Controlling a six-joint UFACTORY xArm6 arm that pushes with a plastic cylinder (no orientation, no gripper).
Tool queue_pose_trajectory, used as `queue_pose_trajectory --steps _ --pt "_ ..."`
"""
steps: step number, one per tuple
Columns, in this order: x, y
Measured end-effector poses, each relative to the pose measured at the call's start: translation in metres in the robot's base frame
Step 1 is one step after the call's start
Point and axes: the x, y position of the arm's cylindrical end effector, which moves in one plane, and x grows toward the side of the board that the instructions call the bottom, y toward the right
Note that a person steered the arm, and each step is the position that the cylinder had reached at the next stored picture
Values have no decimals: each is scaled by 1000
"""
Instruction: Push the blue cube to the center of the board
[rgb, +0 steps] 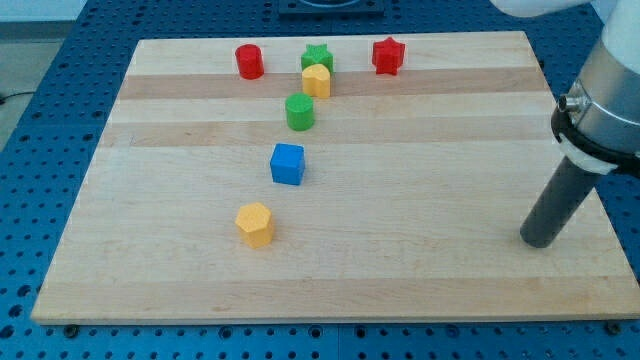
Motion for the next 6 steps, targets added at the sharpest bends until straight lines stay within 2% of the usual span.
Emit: queue_pose_trajectory --steps 1,3,4,6 --pt "-5 -26" --pt "-112 -257" --pt "-82 -250" --pt "-88 -250"
